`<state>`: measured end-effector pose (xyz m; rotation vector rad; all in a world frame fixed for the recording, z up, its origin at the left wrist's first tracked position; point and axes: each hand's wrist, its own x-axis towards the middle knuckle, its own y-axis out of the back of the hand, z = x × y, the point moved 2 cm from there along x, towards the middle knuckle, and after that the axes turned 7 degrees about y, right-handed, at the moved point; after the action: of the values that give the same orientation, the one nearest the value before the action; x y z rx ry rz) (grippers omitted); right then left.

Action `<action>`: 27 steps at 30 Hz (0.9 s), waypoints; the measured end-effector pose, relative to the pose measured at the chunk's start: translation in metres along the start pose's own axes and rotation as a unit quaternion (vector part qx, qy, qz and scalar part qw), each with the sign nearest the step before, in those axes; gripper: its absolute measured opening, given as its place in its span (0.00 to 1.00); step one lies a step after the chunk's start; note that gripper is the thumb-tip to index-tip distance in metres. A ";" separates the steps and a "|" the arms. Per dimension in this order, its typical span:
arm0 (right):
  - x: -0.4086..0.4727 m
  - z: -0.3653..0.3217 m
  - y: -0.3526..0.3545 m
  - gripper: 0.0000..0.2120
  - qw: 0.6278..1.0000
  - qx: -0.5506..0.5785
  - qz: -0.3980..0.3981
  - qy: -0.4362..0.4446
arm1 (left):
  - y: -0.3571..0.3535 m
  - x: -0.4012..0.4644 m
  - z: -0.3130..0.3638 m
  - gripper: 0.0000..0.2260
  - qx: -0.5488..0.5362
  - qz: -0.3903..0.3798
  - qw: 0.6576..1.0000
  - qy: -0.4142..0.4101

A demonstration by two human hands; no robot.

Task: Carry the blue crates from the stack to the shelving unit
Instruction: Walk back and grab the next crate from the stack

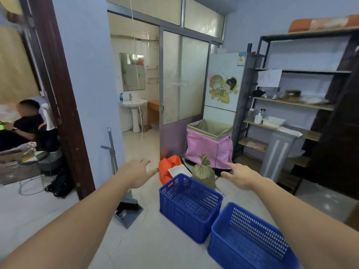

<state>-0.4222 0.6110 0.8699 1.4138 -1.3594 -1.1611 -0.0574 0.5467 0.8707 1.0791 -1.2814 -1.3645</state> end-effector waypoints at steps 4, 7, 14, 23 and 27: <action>0.099 0.023 -0.008 0.36 0.999 0.023 0.008 -0.028 | -0.019 0.114 -0.016 0.34 -0.002 0.005 1.000 -0.004; 0.168 0.041 -0.010 0.37 0.998 0.027 0.017 -0.058 | -0.025 0.200 -0.024 0.33 -0.003 0.003 1.000 -0.013; 0.294 0.078 -0.034 0.35 0.992 0.012 -0.009 -0.123 | -0.059 0.378 0.006 0.32 0.011 -0.027 0.997 -0.074; 0.450 0.185 -0.098 0.35 0.975 0.041 -0.058 -0.209 | -0.146 0.587 0.071 0.31 0.031 -0.083 0.988 -0.122; 0.505 0.232 -0.134 0.32 0.964 0.059 -0.078 -0.248 | -0.184 0.670 0.097 0.31 0.031 -0.106 0.986 -0.127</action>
<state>-0.6258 0.1225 0.6537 1.3857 -1.7043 -1.6384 -0.2773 -0.0963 0.6948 1.1361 -1.4324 -1.6750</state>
